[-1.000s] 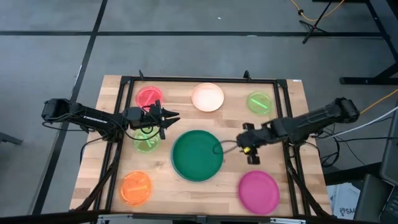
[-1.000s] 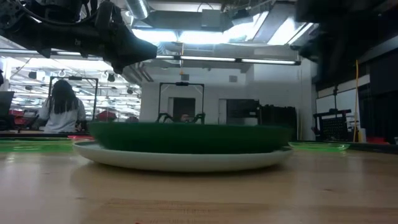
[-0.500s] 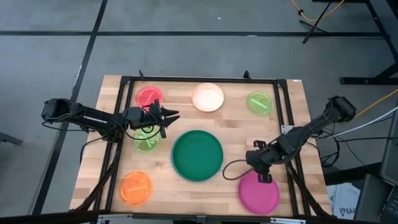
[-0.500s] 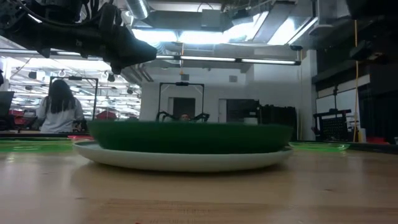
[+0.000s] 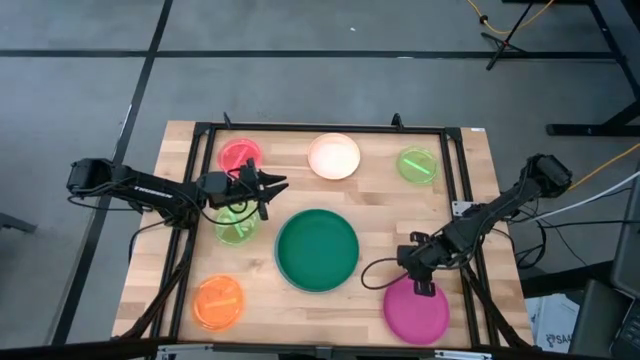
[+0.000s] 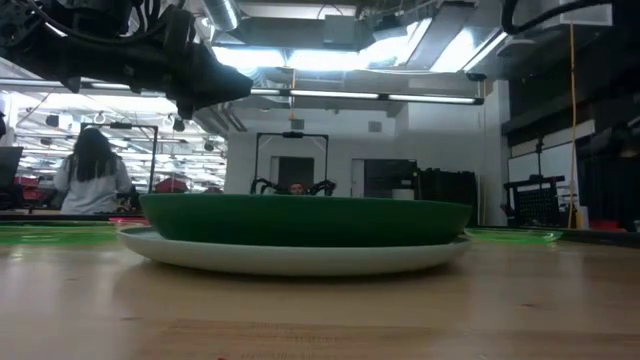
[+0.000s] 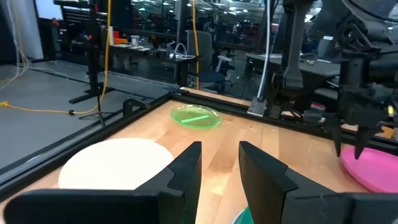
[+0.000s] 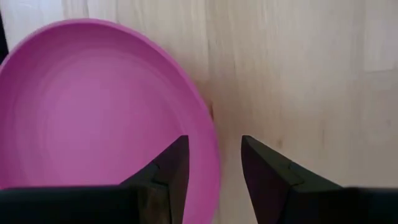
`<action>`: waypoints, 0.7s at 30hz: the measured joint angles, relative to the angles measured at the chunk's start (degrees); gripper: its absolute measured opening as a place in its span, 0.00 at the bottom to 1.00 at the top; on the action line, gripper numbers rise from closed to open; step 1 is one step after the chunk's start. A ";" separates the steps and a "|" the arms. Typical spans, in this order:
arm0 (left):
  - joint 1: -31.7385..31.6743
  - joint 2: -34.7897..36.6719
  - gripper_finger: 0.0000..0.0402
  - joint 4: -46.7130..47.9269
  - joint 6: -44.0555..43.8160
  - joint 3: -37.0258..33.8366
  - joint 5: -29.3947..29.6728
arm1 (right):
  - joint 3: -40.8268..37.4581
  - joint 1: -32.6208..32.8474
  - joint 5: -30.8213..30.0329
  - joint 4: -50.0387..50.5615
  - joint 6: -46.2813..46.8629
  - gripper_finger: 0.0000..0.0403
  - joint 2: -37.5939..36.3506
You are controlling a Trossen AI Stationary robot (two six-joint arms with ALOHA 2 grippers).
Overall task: Stack plastic plates
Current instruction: Stack the pink plate on top of the green plate
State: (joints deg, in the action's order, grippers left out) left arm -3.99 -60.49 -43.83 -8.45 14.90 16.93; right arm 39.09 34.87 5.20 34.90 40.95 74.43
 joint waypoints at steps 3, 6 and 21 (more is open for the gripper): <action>0.00 0.00 0.25 -0.03 0.00 0.00 0.42 | -2.42 0.00 1.05 -2.75 1.22 0.34 0.00; 0.00 0.00 0.25 -0.15 0.02 0.00 0.44 | -4.40 0.00 1.53 -5.18 2.54 0.34 0.00; 0.00 0.00 0.25 -0.44 0.02 0.00 0.42 | -8.17 0.00 2.93 -13.95 2.11 0.13 0.00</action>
State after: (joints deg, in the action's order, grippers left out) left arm -3.99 -60.49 -44.27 -8.43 14.90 17.34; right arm 30.92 34.87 8.13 20.95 43.06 74.43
